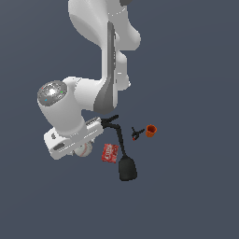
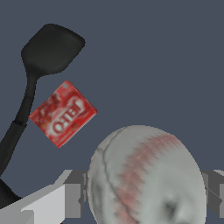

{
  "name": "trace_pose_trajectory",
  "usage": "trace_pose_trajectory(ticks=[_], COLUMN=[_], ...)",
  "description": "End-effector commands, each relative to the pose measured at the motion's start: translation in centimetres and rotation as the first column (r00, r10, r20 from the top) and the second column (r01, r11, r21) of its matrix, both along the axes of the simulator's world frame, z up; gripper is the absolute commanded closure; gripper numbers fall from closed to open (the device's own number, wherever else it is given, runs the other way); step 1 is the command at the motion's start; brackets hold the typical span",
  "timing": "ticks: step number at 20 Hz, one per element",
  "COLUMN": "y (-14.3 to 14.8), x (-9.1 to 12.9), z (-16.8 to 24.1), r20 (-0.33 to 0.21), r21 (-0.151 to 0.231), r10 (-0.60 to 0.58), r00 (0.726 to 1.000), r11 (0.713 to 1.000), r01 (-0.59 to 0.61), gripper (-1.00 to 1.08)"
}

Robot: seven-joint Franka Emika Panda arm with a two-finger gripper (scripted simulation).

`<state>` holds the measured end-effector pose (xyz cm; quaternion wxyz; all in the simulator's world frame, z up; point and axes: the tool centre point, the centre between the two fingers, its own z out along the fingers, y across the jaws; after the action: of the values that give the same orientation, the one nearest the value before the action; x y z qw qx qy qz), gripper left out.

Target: Pick up a designated object from a clutter of objects.

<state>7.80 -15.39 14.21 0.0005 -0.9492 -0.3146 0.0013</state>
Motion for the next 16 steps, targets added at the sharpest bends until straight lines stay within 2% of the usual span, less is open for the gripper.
trace_pose_trajectory(ticks=[1, 16], y=[0.9, 6.3], x=[0.3, 1.8], z=[2.9, 19.9], r20=[0.003, 0.003], r21=[-0.001, -0.001], r10=[0.0, 0.0], r00=[1.0, 1.0], r11=[1.0, 1.0], r01=[0.0, 0.0], gripper=[1.08, 1.08])
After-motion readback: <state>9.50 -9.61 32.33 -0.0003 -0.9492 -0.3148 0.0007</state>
